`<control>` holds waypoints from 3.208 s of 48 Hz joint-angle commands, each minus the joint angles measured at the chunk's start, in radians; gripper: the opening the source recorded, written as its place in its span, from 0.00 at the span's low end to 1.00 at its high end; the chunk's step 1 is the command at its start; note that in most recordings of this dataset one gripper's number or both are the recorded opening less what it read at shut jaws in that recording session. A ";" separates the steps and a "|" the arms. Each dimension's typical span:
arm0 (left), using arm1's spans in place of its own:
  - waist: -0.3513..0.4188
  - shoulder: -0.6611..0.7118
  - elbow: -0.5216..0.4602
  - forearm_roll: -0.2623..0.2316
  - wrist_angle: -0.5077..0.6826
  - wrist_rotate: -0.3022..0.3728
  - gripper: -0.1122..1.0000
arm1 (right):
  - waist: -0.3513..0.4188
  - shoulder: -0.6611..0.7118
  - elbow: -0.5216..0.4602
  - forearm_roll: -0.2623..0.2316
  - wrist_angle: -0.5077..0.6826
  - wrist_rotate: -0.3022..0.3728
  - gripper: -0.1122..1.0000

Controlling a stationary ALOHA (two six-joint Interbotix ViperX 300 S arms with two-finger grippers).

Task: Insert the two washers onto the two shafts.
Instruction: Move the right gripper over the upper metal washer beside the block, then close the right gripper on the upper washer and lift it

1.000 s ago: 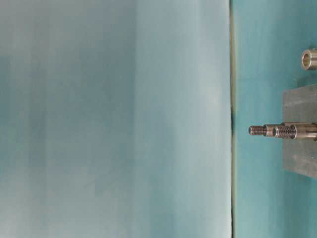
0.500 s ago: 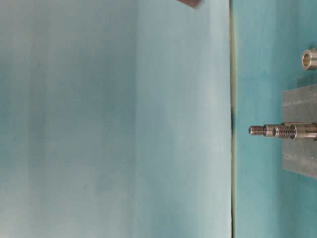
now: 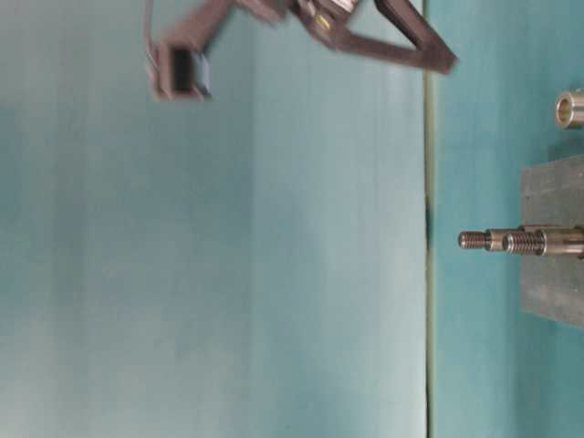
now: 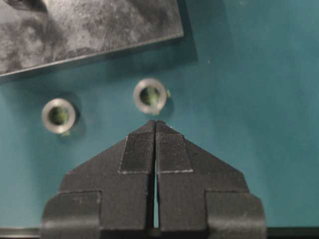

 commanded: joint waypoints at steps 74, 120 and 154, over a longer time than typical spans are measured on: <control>0.002 0.005 -0.023 0.003 -0.015 0.003 0.10 | 0.002 0.290 -0.173 -0.002 0.035 -0.048 0.59; 0.002 -0.002 -0.020 0.003 -0.015 0.002 0.10 | 0.015 0.259 -0.334 -0.009 0.195 -0.049 0.41; 0.002 -0.031 0.003 0.003 -0.015 0.002 0.10 | 0.054 0.299 -0.566 -0.011 0.328 -0.114 0.41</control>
